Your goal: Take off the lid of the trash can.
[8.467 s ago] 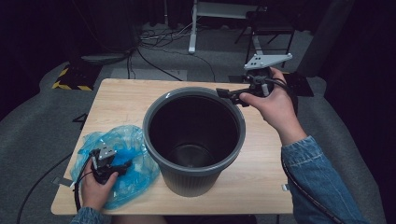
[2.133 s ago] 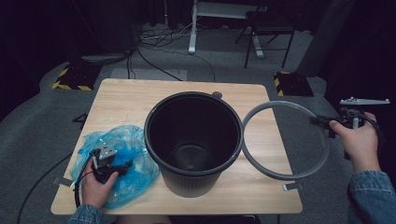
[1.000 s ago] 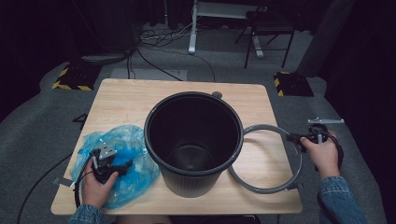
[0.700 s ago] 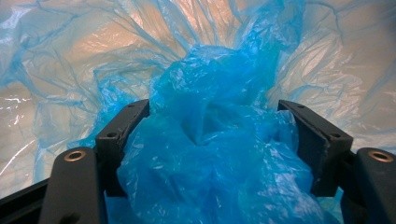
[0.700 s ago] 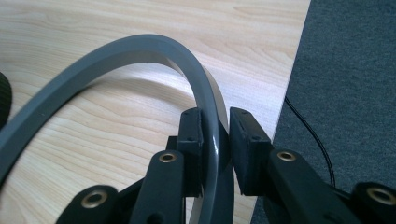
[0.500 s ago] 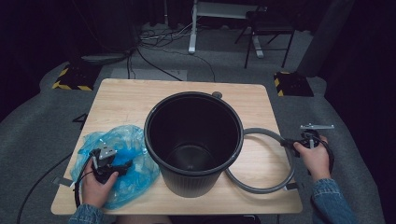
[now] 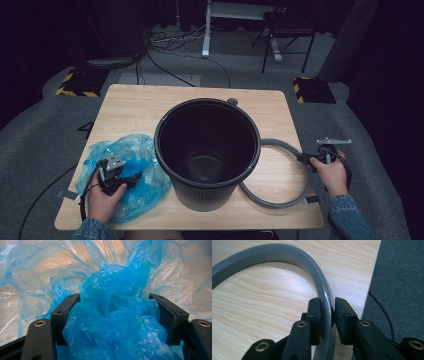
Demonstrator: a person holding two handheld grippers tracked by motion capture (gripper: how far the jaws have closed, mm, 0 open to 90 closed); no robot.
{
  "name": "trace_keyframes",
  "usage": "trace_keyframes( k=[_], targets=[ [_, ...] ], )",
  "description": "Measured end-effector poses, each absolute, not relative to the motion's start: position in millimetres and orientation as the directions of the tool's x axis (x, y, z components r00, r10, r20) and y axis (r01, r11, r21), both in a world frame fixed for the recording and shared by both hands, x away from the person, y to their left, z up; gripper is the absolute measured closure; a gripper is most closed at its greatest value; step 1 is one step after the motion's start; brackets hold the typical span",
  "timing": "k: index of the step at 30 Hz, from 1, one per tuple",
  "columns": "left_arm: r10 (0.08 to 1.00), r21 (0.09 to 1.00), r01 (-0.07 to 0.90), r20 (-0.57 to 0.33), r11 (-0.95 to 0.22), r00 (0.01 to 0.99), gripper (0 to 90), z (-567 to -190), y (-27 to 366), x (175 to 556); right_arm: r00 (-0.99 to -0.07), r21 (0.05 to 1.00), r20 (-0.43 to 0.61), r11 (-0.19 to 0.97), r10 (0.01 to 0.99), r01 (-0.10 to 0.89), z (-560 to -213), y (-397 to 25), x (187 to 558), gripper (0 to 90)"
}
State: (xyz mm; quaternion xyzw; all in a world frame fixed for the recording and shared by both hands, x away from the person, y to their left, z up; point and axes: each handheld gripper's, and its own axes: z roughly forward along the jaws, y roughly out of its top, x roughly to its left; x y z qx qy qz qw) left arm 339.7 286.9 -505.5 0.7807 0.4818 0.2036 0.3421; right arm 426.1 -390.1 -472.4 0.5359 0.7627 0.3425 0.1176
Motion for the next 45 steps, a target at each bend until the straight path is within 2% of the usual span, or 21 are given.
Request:
trace_keyframes(
  k=[15,18,19,20,21,22,26,29,33,45],
  targets=[
    [0.893,0.73,0.615,-0.012,-0.3,0.45,28.3,-505.5,286.5,339.4,-0.395,0.639,0.126,0.23,0.91,0.734,-475.3,-388.0,420.8,70.2],
    [0.91,0.726,0.629,-0.011,-0.278,0.414,23.7,-505.9,284.7,338.1,-0.392,0.655,0.108,0.232,0.913,0.72,-472.5,-387.5,418.2,58.1],
    [0.91,0.726,0.629,-0.011,-0.278,0.414,22.1,-505.9,284.7,338.1,-0.392,0.655,0.108,0.232,0.913,0.72,-472.5,-387.5,418.2,58.1],
    [0.911,0.725,0.63,-0.008,-0.278,0.412,22.1,-505.9,284.7,338.2,-0.388,0.663,0.1,0.229,0.916,0.712,-470.9,-386.8,416.9,53.2],
    [0.912,0.725,0.631,-0.009,-0.277,0.41,21.9,-505.9,284.6,338.0,-0.383,0.686,0.086,0.224,0.92,0.692,-466.1,-384.3,412.9,44.1],
    [0.913,0.725,0.631,-0.009,-0.276,0.409,21.9,-505.9,284.5,338.0,-0.383,0.696,0.088,0.219,0.92,0.684,-463.3,-382.2,409.9,41.4],
    [0.915,0.727,0.631,-0.01,-0.27,0.403,22.9,-505.7,285.2,337.4,-0.403,0.734,0.114,0.196,0.908,0.65,-458.7,-376.3,397.1,40.1],
    [0.912,0.738,0.621,-0.017,-0.266,0.41,29.7,-503.4,288.4,336.2,-0.402,0.772,0.126,0.165,0.907,0.614,-465.3,-370.4,378.4,39.6],
    [0.911,0.746,0.609,-0.007,-0.271,0.413,26.0,-497.6,289.4,334.5,-0.369,0.801,0.154,0.103,0.917,0.59,-472.3,-372.5,365.7,41.2],
    [0.898,0.77,0.582,-0.026,-0.262,0.439,23.3,-475.5,292.7,314.8,-0.402,0.775,0.128,0.161,0.907,0.611,-480.2,-365.0,360.8,41.6]
  ],
)
